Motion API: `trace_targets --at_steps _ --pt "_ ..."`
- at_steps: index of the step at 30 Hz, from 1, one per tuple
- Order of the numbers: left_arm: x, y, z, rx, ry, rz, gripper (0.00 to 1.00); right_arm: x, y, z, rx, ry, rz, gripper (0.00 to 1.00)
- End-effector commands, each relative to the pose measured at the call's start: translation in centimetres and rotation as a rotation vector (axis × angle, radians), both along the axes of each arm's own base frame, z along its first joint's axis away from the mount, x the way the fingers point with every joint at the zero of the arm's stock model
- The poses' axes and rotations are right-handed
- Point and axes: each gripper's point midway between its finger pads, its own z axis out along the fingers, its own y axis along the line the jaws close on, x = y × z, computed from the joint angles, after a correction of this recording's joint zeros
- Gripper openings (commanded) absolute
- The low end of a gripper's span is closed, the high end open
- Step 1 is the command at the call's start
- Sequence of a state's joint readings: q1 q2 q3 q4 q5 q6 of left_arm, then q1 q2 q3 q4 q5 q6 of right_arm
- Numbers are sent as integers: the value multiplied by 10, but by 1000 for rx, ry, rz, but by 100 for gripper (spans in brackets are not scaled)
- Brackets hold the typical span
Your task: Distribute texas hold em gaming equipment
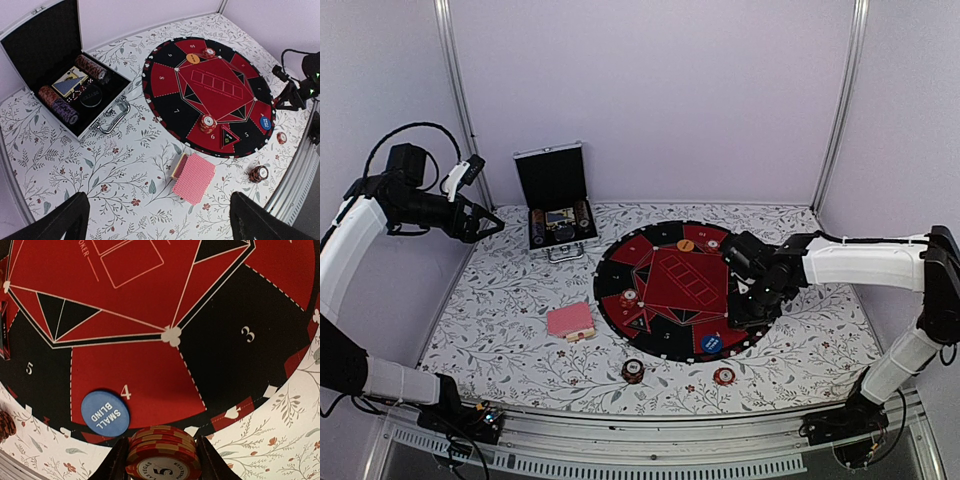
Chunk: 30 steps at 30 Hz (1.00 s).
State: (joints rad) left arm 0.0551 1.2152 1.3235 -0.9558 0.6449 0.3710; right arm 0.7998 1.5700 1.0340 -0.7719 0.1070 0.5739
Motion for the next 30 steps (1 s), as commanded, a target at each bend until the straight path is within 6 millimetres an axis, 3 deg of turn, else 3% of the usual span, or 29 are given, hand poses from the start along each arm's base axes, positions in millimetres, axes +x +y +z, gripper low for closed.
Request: trace_targets --at_steps 1,11,14,17,21,25,30 --pt "-3 -1 11 -3 -26 -13 100 19 0 -16 -4 -29 6 29" --pt "-7 -2 2 2 -5 -31 100 25 -15 -50 -48 8 -23 32" --pt "-9 -3 1 2 -2 -36 100 23 -18 -54 -60 16 -27 40" --pt "-9 -3 1 1 -3 -38 100 24 -18 -50 -56 11 -26 54" --pt "-8 -3 1 4 -5 -37 100 30 -17 -34 -61 -16 -28 71" --pt "-8 -2 2 6 -8 -34 100 41 -10 0 -39 -78 -28 75" --pt "-7 -2 2 6 -8 -31 100 42 28 53 -6 -169 55 82"
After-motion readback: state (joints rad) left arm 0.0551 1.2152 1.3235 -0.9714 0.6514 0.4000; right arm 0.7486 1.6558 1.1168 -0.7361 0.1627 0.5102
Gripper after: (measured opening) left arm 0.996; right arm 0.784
